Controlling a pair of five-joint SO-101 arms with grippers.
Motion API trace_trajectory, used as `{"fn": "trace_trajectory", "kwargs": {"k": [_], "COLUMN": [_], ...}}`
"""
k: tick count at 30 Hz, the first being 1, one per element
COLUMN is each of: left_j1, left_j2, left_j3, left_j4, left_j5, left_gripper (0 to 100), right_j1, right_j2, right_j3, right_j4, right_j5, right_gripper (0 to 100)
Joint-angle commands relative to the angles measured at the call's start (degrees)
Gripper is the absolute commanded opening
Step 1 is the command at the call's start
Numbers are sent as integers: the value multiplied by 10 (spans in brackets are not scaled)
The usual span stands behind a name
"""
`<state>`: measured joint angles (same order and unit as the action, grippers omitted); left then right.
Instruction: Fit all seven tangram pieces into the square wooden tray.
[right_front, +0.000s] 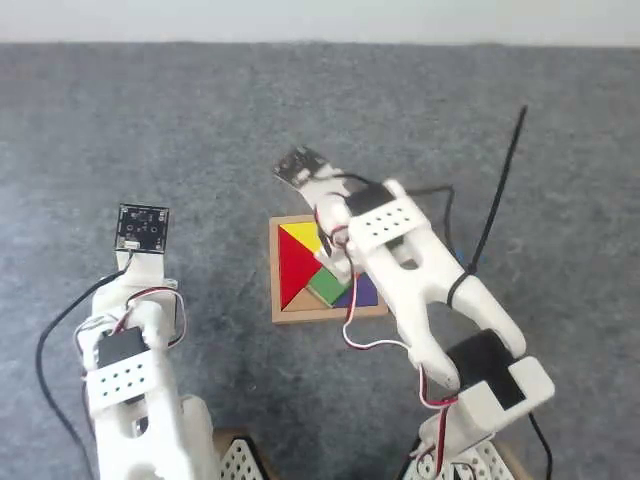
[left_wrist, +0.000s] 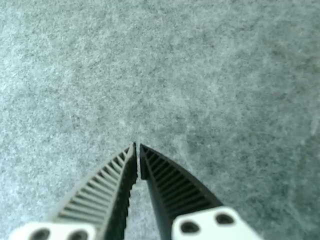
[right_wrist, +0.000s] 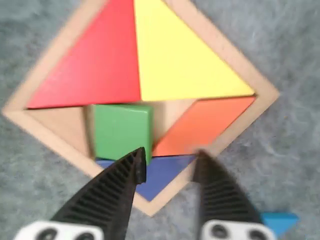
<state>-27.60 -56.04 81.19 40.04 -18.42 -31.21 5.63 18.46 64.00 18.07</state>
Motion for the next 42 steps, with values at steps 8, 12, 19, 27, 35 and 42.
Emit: {"fn": "trace_trajectory", "kwargs": {"k": [8, 12, 19, 27, 35, 42], "left_j1": [4, 4, 4, 4, 4, 4], "left_j2": [-8, -8, -8, -8, -8, -8], "left_j3": [-4, -4, -4, -4, -4, -4], "left_j4": [-12, -12, -12, -12, -11, -11], "left_j5": [-6, -6, -6, -6, -6, -6], "left_gripper": [13, 13, 13, 13, 13, 13], "right_j1": [-51, -43, 120, 272, 277, 281], "right_j2": [-36, -45, -145, -47, 44, 108], "right_j3": [59, 64, -18, 14, 1, -36], "right_j4": [-75, -73, 77, 38, 7, 7], "right_j5": [11, 15, 16, -168, -371, -375], "right_gripper": [8, 8, 16, 191, 175, 173]}}
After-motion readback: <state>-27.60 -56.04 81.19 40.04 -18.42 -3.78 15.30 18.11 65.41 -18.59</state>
